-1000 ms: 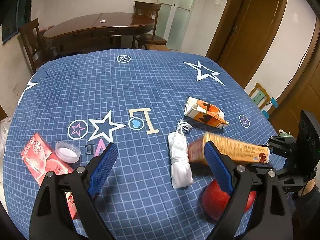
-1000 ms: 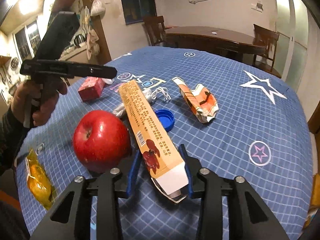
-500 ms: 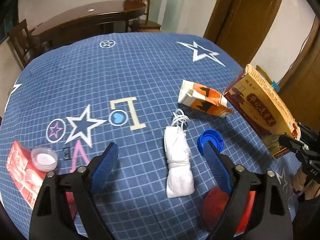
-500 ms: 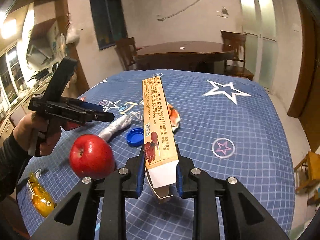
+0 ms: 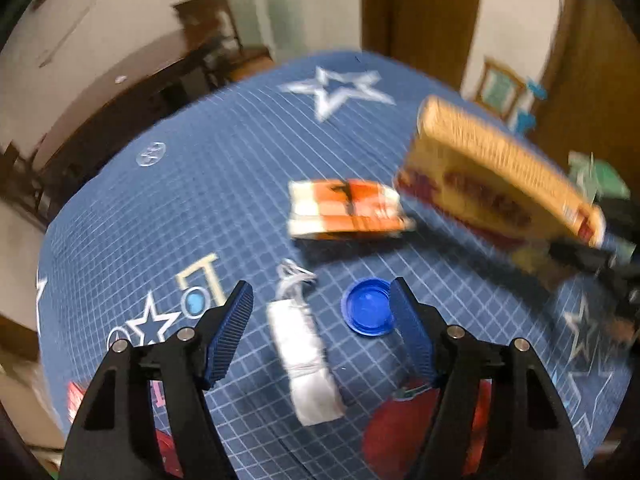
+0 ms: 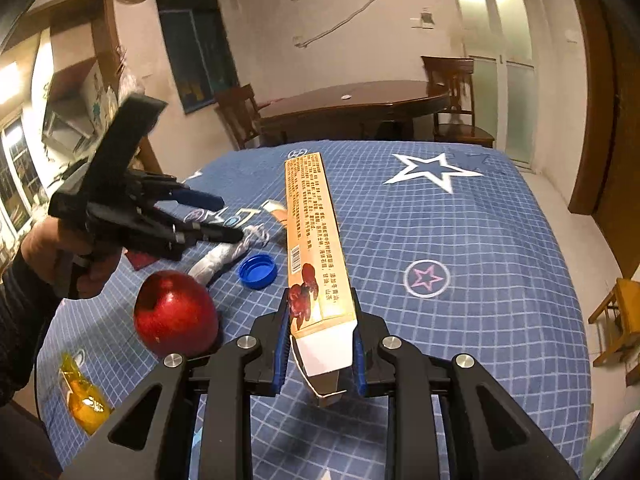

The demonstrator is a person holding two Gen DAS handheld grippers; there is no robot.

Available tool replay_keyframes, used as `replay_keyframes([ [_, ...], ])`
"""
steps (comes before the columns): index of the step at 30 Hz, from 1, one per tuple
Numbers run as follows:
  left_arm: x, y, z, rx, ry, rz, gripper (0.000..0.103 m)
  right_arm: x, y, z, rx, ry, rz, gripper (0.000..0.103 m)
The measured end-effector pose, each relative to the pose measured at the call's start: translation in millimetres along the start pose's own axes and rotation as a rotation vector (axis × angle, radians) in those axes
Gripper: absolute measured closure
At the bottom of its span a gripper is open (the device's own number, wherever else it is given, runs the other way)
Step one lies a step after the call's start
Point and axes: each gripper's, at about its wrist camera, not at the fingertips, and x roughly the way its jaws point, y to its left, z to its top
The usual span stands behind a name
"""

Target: Collect trash

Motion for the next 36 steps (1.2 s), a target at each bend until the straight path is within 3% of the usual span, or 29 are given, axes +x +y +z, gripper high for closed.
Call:
replay_keyframes([
  [5, 36.7, -14.8, 15.9, 0.037, 0.135, 0.003, 0.036, -4.7, -5.0, -1.5, 0.016, -0.001, -0.004, 0.077],
  [9, 47.0, -21.3, 21.2, 0.051, 0.167, 0.021, 0.034, -5.9, -7.3, -1.7, 0.02, 0.002, -0.002, 0.077],
  [15, 47.7, -28.0, 28.8, 0.071, 0.163, 0.062, 0.034, -3.2, -4.8, -1.3, 0.022, 0.004, 0.002, 0.077],
  [19, 50.9, -28.0, 19.4, 0.101, 0.195, 0.078, 0.034, -0.6, -1.8, -2.5, 0.021, 0.009, 0.009, 0.077],
  [36, 44.0, -30.4, 0.9, 0.124, 0.204, 0.148, 0.032, 7.7, 3.3, -4.3, 0.019, 0.016, 0.018, 0.076],
])
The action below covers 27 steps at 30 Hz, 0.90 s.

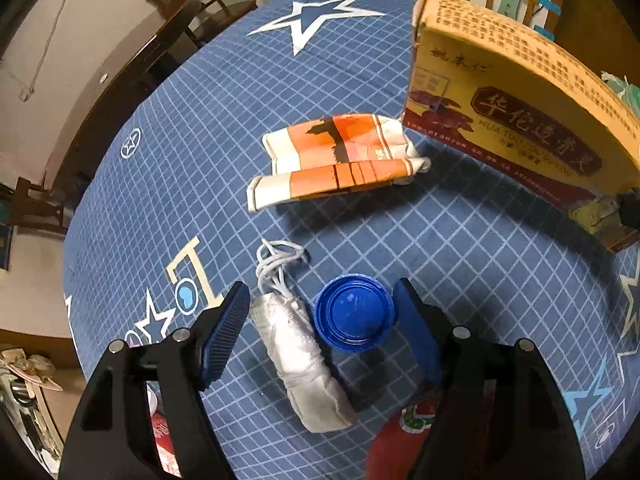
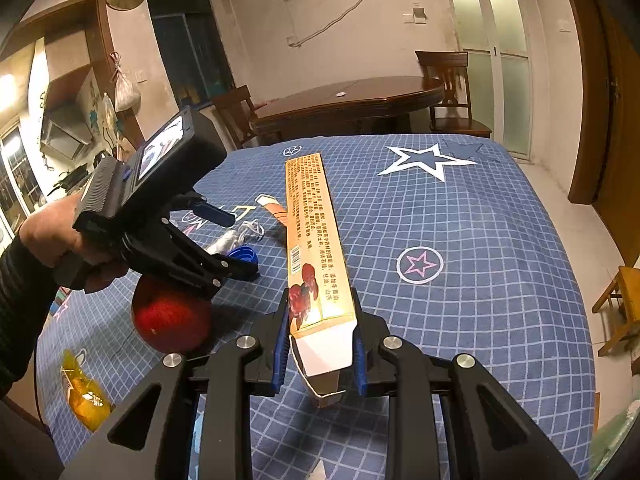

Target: Collect trash

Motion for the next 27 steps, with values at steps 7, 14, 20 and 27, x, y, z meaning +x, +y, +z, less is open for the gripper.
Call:
replay_keyframes([
  [7, -1.7, 0.6, -1.1, -0.008, -0.012, -0.004, 0.057, -0.1, 0.0, -0.7, 0.007, -0.005, -0.003, 0.077],
  [14, -12.5, 15.3, 0.2, -0.075, -0.058, -0.008, 0.093, -1.6, -1.2, -2.8, 0.012, -0.007, 0.001, 0.076],
  [20, -37.3, 42.1, -9.5, -0.148, -0.117, -0.081, 0.085, 0.7, 1.0, -3.6, 0.004, 0.003, 0.021, 0.076],
  [27, -21.6, 70.7, -33.3, -0.208, -0.083, -0.092, 0.038, 5.8, 4.3, -2.0, -0.009, 0.006, 0.037, 0.076],
])
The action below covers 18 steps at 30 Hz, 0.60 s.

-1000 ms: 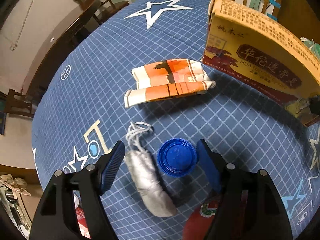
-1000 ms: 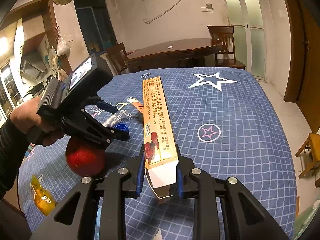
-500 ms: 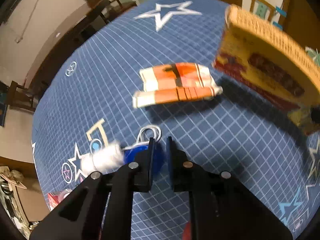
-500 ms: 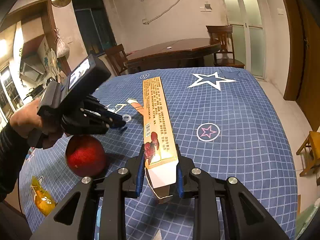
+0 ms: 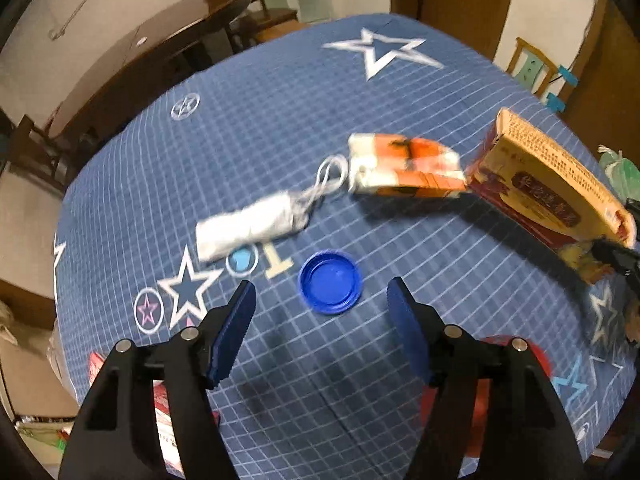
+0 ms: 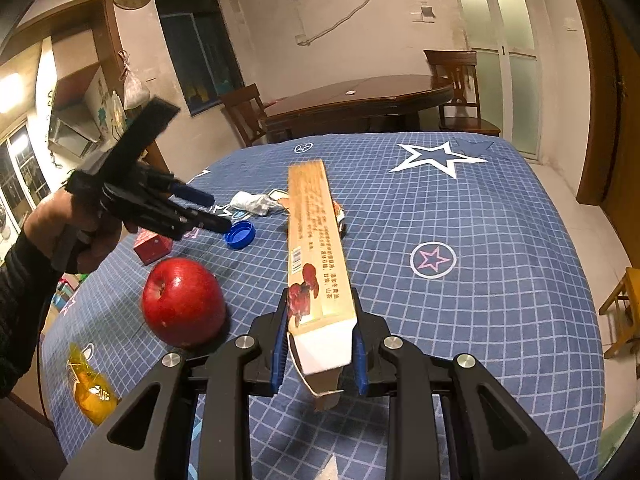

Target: Collect trash

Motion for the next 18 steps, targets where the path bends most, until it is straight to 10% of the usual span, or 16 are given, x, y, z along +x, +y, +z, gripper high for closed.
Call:
replay_keyframes([
  [12, 32.6, -10.2, 13.0, -0.002, 0.024, 0.084, 0.035, 5.2, 2.5, 0.5, -0.016, 0.013, -0.012, 0.076],
  [18, 32.4, -10.4, 1.0, -0.016, -0.026, 0.094, 0.064, -0.3, 7.9, -1.3, -0.019, -0.012, -0.055, 0.077],
])
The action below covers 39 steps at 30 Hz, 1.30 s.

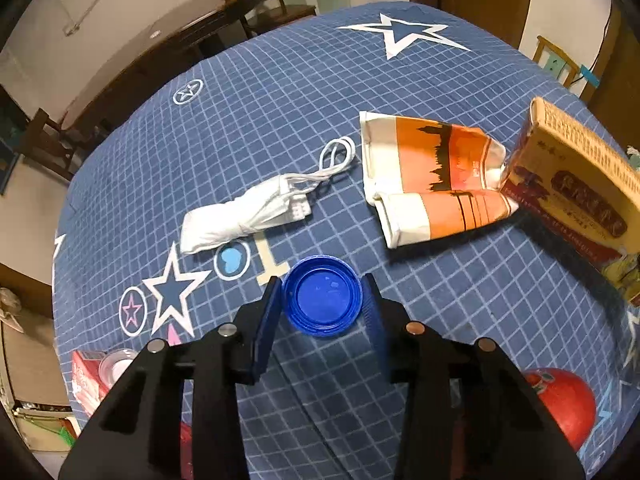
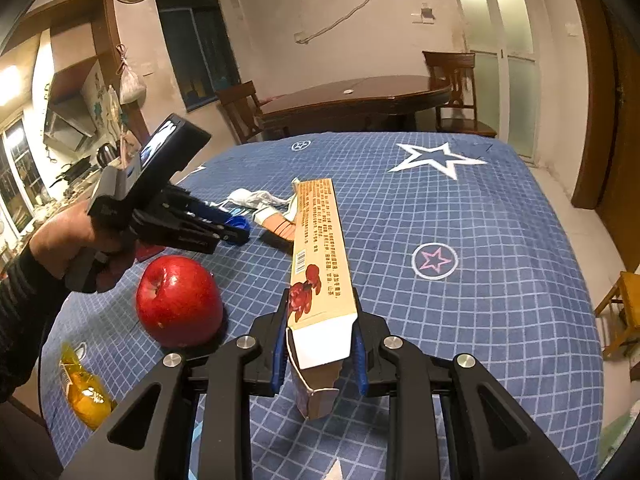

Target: Collect trash

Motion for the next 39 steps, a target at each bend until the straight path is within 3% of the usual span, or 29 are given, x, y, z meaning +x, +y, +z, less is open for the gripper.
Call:
replay_keyframes([
  [4, -19.6, 0.7, -13.0, -0.039, -0.061, 0.023, 0.064, -13.0, 8.0, -1.9, -0.008, -0.044, -0.045, 0.077],
  [11, -98.8, -9.0, -42.5, -0.138, -0.282, 0.056, 0.064, -53.8, 38.0, -11.9, -0.04, -0.147, -0.139, 0.077],
  [14, -141.0, -30.5, -61.8, -0.163, -0.401, 0.043, 0.064, -74.0, 52.3, -16.9, -0.047, -0.185, -0.185, 0.077],
  [21, -194.0, -93.1, -85.5, -0.171, -0.579, 0.024, 0.064, -130.3, 69.3, -28.2, -0.053, -0.251, -0.291, 0.077],
  [29, -209.3, -145.3, -86.5, -0.192, -0.652, -0.068, 0.064, -202.1, 54.0, -49.7, 0.002, -0.303, -0.396, 0.077],
  [39, -223.1, -229.9, -76.1, -0.092, -0.68, -0.183, 0.064, -297.2, 11.6, -85.2, 0.072, -0.346, -0.542, 0.077],
])
